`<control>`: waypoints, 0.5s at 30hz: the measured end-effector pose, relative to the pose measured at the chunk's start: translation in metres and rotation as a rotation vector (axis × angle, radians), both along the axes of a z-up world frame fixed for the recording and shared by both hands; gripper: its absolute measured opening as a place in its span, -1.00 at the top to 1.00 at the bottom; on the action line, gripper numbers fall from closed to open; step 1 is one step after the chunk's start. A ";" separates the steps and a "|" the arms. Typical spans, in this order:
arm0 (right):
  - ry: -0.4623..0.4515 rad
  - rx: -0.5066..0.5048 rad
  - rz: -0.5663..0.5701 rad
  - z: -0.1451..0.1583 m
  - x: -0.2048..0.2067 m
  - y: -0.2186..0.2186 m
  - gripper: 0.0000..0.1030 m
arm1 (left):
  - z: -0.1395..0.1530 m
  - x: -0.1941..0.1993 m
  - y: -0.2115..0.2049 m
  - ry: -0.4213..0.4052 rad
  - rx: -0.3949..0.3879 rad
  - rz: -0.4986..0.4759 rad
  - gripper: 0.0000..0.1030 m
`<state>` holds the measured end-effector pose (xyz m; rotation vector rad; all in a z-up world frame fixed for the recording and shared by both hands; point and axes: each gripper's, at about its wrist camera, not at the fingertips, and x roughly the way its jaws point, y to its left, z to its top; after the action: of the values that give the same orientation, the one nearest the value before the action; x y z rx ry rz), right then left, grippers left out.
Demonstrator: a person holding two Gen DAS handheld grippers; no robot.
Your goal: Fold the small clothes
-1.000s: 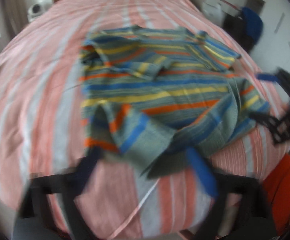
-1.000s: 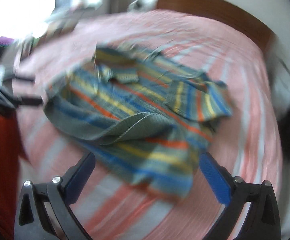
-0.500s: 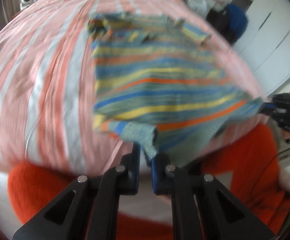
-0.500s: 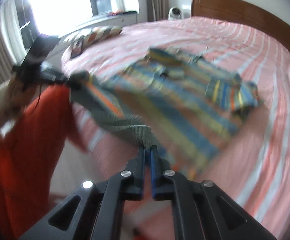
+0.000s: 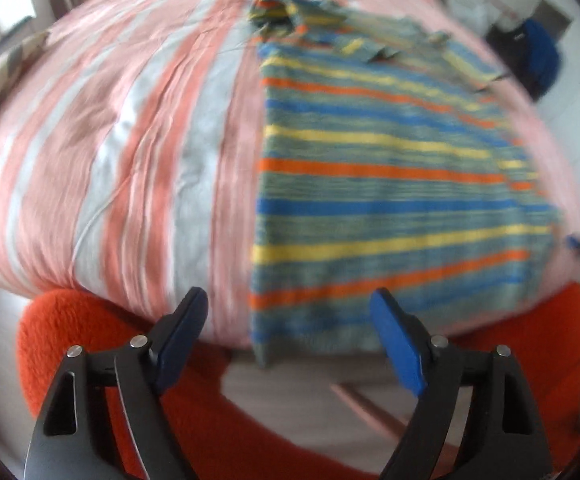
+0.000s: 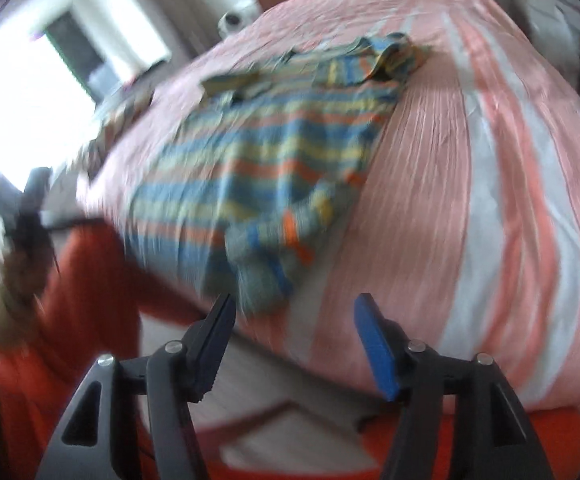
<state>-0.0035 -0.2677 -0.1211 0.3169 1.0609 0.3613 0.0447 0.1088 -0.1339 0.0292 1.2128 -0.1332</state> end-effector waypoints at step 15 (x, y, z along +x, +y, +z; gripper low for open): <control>0.324 0.012 -0.213 -0.038 0.007 -0.009 0.61 | -0.038 -0.011 0.007 0.092 -0.038 0.026 0.87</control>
<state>0.0040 -0.2763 -0.1594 0.5061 1.3282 0.1266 0.0333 0.1157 -0.1722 -0.0263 1.3018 -0.1361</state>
